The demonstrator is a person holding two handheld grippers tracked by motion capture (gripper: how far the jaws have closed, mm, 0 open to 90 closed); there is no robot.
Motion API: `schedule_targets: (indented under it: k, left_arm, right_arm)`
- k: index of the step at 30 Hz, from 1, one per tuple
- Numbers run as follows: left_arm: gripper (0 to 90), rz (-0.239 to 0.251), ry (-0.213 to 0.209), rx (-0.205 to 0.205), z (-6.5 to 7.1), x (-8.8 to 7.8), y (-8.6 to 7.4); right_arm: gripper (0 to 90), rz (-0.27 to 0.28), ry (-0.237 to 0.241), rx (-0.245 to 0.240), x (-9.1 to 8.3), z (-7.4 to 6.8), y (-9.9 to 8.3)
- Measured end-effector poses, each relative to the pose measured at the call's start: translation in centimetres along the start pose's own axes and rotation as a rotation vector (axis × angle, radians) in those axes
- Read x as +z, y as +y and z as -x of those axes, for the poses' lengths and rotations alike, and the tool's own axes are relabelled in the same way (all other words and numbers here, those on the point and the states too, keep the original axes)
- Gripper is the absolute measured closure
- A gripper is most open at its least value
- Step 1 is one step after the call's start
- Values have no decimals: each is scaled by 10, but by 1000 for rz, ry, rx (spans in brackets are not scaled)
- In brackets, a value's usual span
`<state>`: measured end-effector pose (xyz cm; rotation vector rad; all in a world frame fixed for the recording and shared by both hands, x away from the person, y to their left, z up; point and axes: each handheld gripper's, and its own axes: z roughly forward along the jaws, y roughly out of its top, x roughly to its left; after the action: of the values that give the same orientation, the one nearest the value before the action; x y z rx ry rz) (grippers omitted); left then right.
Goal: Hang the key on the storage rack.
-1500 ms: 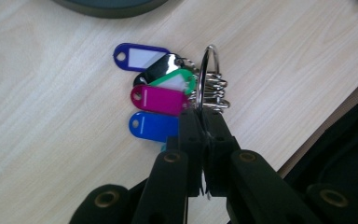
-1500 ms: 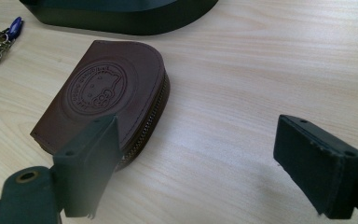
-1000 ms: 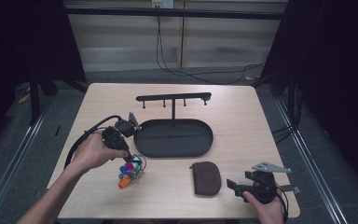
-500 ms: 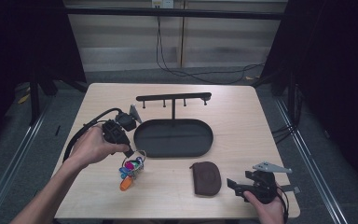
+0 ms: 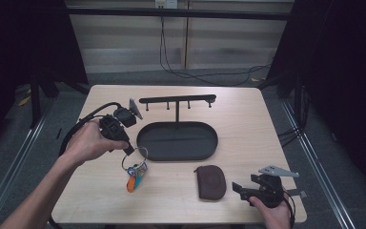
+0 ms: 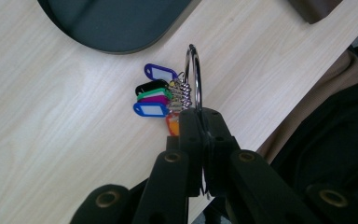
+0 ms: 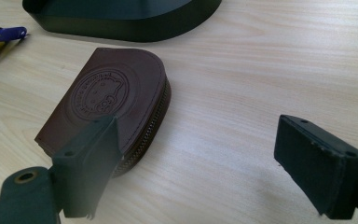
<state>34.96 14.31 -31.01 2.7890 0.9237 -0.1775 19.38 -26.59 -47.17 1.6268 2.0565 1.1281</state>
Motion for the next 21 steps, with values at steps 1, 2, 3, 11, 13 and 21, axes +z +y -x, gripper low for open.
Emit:
schedule_targets:
  k: [1,2,3,11,13,21]
  left_arm:
    - [883,-7,-1,-1,0,-1,0]
    - [883,-14,-2,9,0,-2,1]
    - [883,-6,0,0,0,-3,1]
    - [884,-34,2,7,1,-12,7]
    - [884,-42,9,-3,1,-16,9]
    - [883,-37,14,-5,0,-28,14]
  right_arm:
    - [158,0,-7,2,0,0,0]
    - [158,-1,-8,2,0,0,0]
    - [157,-2,-6,5,0,0,0]
    - [151,0,-5,0,0,0,0]
    - [151,0,-5,-1,0,0,0]
    - [147,-3,-2,-5,0,0,0]
